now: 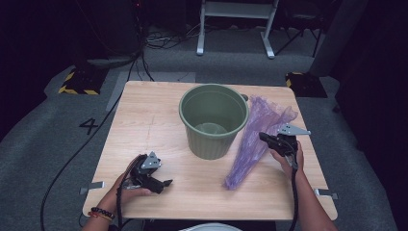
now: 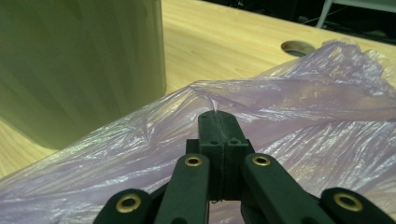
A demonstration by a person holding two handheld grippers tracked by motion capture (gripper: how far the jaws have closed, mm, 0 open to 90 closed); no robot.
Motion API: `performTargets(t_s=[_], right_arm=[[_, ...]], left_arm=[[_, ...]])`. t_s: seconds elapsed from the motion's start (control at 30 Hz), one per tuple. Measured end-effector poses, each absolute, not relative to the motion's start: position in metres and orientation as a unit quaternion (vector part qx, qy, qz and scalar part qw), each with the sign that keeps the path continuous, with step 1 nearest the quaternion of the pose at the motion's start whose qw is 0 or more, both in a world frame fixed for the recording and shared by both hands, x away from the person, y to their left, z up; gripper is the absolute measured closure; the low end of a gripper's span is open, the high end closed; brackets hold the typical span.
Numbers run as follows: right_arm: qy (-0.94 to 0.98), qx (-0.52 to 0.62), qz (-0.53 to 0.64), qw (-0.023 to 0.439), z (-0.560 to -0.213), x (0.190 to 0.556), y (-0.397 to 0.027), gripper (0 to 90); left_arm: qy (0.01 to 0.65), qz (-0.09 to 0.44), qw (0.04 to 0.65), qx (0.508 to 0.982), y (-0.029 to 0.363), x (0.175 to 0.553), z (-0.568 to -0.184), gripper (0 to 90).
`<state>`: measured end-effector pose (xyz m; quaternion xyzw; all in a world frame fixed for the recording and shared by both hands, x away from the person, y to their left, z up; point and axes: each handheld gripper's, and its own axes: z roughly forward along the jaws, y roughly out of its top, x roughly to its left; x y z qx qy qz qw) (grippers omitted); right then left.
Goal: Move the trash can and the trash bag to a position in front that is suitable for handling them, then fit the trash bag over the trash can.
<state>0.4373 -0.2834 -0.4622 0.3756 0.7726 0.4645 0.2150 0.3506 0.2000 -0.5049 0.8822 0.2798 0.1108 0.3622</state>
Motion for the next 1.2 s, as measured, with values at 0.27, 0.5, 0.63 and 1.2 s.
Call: performTargets(t_s=[0.27, 0.5, 0.63, 1.2], right_arm=[[0.760, 0.374, 0.485, 0.215, -0.455, 0.434, -0.286, 90.0], [0.755, 0.371, 0.493, 0.222, -0.449, 0.433, -0.286, 90.0], [0.747, 0.372, 0.501, 0.228, -0.442, 0.431, -0.287, 90.0], [0.721, 0.368, 0.529, 0.255, -0.406, 0.429, -0.289, 90.0]], left_arm=[[0.280, 0.110, 0.362, 0.882, 0.200, 0.351, -0.505, 6.9], [0.279, 0.108, 0.363, 0.882, 0.200, 0.351, -0.505, 7.2], [0.279, 0.108, 0.363, 0.882, 0.200, 0.351, -0.505, 7.3], [0.280, 0.110, 0.361, 0.883, 0.200, 0.351, -0.505, 7.1]])
